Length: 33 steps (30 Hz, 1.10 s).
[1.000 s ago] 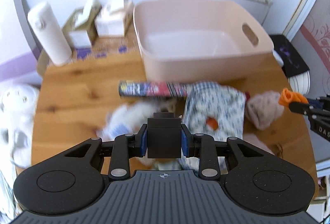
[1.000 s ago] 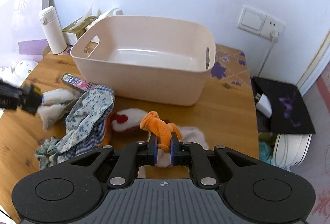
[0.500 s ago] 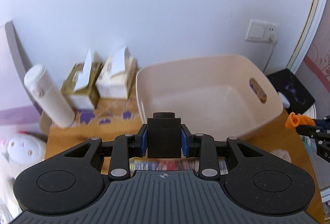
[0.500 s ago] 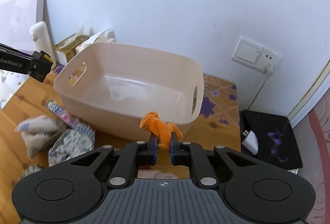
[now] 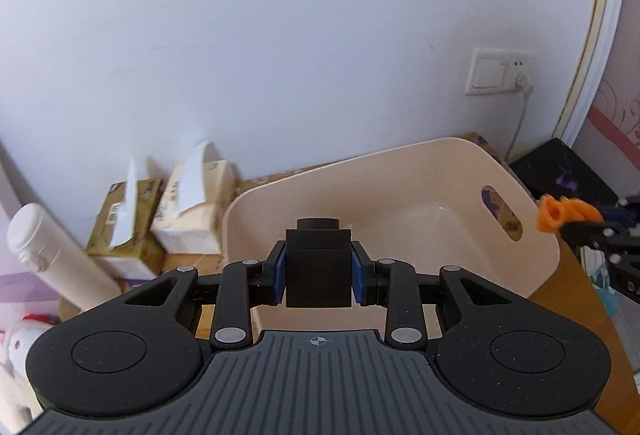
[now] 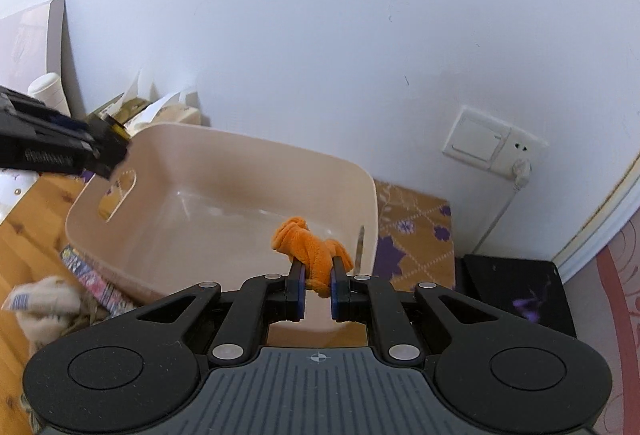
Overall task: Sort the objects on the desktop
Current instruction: 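Carry the orange toy and black eraser over the beige basket with both grippers, then open both grippers to drop the orange toy and black eraser into the basket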
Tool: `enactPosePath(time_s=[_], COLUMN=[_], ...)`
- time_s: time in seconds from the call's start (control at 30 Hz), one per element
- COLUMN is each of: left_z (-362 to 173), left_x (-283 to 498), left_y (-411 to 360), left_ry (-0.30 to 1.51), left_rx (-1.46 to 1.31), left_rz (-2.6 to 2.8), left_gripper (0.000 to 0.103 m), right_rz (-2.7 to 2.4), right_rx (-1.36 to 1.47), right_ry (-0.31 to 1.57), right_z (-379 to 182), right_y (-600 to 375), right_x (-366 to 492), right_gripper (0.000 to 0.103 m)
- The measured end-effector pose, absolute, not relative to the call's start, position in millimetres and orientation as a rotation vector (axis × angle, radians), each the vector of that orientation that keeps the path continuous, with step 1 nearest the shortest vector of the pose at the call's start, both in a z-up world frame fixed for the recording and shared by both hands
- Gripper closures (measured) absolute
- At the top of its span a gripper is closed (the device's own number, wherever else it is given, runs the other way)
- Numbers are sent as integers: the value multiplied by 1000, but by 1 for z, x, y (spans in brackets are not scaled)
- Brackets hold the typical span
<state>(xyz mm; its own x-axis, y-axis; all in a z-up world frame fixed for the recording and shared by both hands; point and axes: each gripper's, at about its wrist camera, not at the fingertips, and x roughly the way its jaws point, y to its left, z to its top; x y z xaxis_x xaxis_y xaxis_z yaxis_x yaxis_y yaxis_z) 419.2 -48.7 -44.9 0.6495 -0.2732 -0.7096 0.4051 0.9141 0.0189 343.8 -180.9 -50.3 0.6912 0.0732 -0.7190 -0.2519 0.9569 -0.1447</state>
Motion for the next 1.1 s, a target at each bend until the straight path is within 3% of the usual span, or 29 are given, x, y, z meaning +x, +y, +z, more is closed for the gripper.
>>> enactPosePath(time_s=[0.53,1.1], left_z=[-116,-157], left_x=[456,461], left_y=[-83,-90], left_ry=[988,1141], left_rx=[266,329], left_rz=[-390,-431], left_gripper=[71,71], right_rz=[242,267], right_rx=[-233,-264], right_ry=[885,1053], right_z=[-96,-152], right_y=[-145,-132], right_x=[409,416], right_gripper=[92,91])
